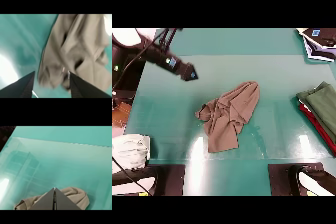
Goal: Fold the shirts.
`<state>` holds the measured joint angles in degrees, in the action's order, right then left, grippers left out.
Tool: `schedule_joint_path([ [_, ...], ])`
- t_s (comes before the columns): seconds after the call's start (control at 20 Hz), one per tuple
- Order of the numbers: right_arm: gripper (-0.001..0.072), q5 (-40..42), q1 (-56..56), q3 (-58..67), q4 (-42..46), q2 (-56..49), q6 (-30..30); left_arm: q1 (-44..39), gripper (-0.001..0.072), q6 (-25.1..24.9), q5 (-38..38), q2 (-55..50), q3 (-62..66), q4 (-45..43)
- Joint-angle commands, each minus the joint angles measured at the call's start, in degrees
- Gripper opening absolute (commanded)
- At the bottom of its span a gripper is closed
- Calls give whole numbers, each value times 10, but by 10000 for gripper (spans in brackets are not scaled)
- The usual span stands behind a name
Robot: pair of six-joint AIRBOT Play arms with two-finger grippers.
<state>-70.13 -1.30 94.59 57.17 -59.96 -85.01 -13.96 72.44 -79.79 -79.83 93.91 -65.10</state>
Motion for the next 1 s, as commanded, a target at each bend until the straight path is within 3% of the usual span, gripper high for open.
schedule_joint_path([
  [0.0, 15, -10, 0, 0, 0, -8, 0, 52, 497, -1, 0, 15, -155, 24],
  [0.3, 14, -61, 1, 0, -5, -42, 0, 52, 498, -20, 175, 14, -379, 77],
  [0.6, 15, -68, 1, -1, -5, -54, 0, 47, 497, -57, 224, -2, -421, 200],
  [0.75, 15, -70, 1, -1, -6, -54, 0, 38, 494, -59, 236, -20, -421, 221],
  [0.8, 15, -72, 1, -1, -5, -54, 0, 38, 389, -45, 238, -20, -419, 221],
  [0.85, 14, -75, 1, -1, -5, -54, 0, 38, 91, -44, 237, -20, -414, 220],
  [0.9, 15, -79, 2, -1, -6, -54, 0, 38, 26, -45, 236, -20, -407, 221],
  [0.95, 15, -82, 2, -1, -5, -54, 0, 38, 26, -43, 234, -20, -395, 220],
])
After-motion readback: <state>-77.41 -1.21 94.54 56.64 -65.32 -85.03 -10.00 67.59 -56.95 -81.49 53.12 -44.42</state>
